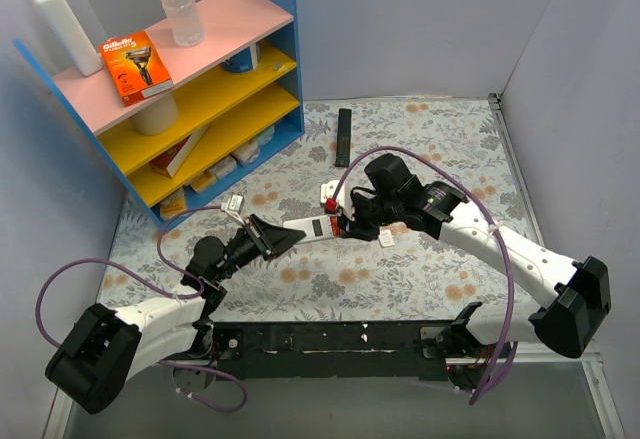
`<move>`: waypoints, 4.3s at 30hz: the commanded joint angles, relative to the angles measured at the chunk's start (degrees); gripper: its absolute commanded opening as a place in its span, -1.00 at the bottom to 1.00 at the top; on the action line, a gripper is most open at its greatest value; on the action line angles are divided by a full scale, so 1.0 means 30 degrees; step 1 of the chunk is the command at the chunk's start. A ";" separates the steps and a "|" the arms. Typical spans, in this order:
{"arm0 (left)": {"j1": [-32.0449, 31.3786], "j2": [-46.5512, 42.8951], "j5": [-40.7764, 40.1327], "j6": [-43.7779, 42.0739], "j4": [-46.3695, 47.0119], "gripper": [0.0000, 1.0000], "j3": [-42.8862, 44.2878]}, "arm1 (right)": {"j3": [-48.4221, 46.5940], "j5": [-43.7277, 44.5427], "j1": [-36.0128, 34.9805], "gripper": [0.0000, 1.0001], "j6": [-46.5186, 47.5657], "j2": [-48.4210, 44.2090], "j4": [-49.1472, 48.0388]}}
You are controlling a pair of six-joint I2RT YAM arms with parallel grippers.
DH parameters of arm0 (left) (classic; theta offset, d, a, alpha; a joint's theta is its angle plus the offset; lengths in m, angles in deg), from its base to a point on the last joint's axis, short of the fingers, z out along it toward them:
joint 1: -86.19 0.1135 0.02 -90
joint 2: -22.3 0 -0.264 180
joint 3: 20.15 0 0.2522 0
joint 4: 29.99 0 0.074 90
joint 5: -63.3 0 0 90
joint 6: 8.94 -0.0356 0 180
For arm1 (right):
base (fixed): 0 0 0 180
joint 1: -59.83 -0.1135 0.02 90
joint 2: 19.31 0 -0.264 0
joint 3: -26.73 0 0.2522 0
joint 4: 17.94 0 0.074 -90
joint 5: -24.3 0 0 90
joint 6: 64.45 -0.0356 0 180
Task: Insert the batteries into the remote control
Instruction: Load the battery into the remote control, then pick up the battery cover at the center of the board.
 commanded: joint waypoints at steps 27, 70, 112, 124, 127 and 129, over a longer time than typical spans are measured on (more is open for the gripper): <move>-0.0037 -0.0916 -0.0160 0.0073 -0.0237 -1.00 0.0459 | -0.0588 -0.0135 -0.0015 0.00 -0.2243 -0.0263 -0.0800; -0.0008 -0.0505 0.1831 -0.0425 0.2019 -1.00 0.1074 | 0.1345 0.3762 0.0015 -0.87 -0.3796 0.1288 -0.5664; -0.0037 -0.0887 0.2216 -0.5611 -0.6737 -1.00 0.3829 | -0.5805 0.3589 0.0278 -0.80 -0.9421 0.5133 0.0552; 0.0021 0.0490 -0.0744 -0.5025 -0.9580 -1.00 0.3125 | -0.2530 0.5870 0.2502 0.34 -1.2259 0.0120 0.1687; 0.0021 0.0462 -0.0863 -0.5025 -1.0048 -1.00 0.3066 | -0.0739 0.6661 0.4025 0.54 -1.2935 -0.0496 0.2011; -0.0008 0.0403 -0.1068 -0.5025 -1.0372 -1.00 0.3008 | 0.0902 0.7159 0.5080 0.55 -1.3608 -0.0584 0.2304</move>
